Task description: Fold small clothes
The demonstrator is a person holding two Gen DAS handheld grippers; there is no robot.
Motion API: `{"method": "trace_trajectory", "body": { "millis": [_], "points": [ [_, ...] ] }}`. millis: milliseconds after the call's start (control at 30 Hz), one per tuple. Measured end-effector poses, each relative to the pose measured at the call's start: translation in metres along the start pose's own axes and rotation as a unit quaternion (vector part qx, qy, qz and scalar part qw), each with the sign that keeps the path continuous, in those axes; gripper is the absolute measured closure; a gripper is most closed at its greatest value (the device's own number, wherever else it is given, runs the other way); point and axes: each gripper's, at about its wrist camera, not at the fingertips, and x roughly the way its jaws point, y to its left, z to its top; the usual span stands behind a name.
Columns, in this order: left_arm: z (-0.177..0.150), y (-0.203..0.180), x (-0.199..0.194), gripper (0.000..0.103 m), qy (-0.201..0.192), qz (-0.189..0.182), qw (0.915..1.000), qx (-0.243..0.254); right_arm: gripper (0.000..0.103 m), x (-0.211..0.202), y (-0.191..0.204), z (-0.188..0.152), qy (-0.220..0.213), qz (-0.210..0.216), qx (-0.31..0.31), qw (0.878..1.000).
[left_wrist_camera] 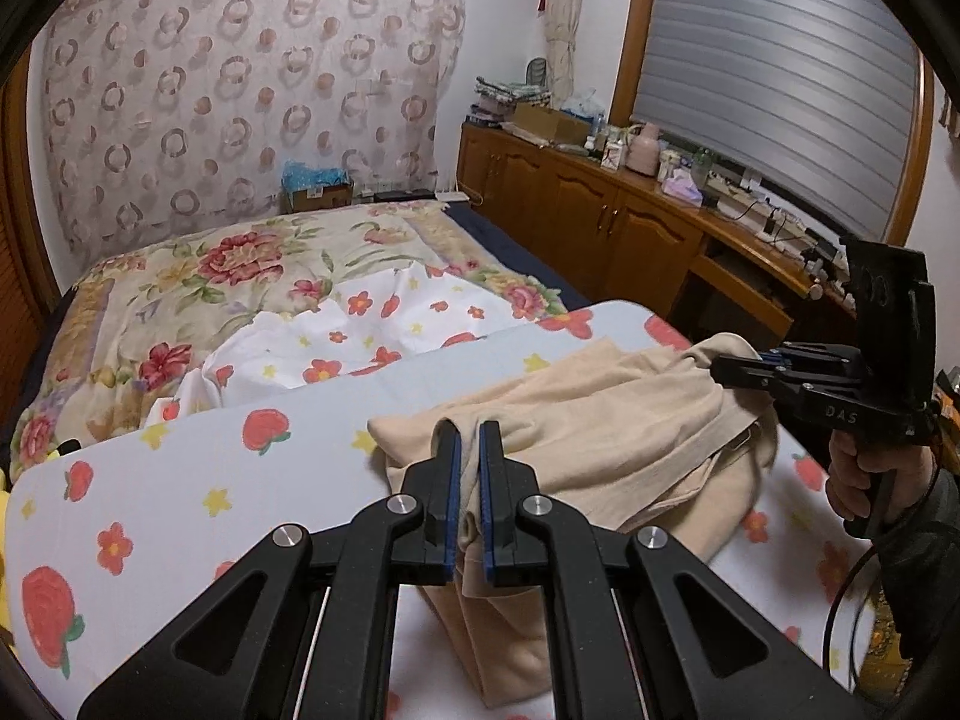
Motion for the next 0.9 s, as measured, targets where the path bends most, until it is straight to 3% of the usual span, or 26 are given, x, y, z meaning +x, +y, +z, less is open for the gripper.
{"method": "trace_trajectory", "body": {
  "millis": [300,400,467,533,600,667,700,900],
  "points": [
    [-0.005,0.010,0.021,0.095,0.024,0.007,0.9996,-0.016,0.088,0.004,0.004,0.006,0.011,-0.010,0.001,1.000],
    [-0.006,0.011,0.022,0.081,0.026,0.009,0.9995,-0.016,0.085,-0.005,0.006,0.011,0.006,-0.008,-0.001,1.000],
    [-0.005,0.013,0.019,0.058,0.020,0.006,0.9996,-0.017,0.072,-0.013,0.009,0.014,0.000,-0.015,-0.006,1.000],
    [-0.004,0.015,0.015,0.057,0.016,-0.003,0.9997,-0.020,0.061,-0.021,0.008,0.014,-0.009,-0.025,-0.010,1.000],
    [-0.003,0.016,0.011,0.055,0.022,-0.006,0.9996,-0.017,0.057,-0.033,0.010,0.015,-0.019,-0.036,-0.019,0.999],
    [-0.005,0.017,0.005,0.029,0.020,-0.006,0.9997,-0.012,0.054,-0.041,0.009,0.008,-0.020,-0.047,-0.030,0.998],
    [-0.007,0.018,0.002,0.024,0.017,-0.008,0.9998,-0.011,0.053,-0.044,0.008,0.006,-0.018,-0.052,-0.033,0.998],
    [-0.028,0.023,0.002,0.022,0.049,0.008,0.9988,0.003,0.053,-0.045,0.010,-0.021,0.031,-0.063,-0.057,0.996]
  ]
}}
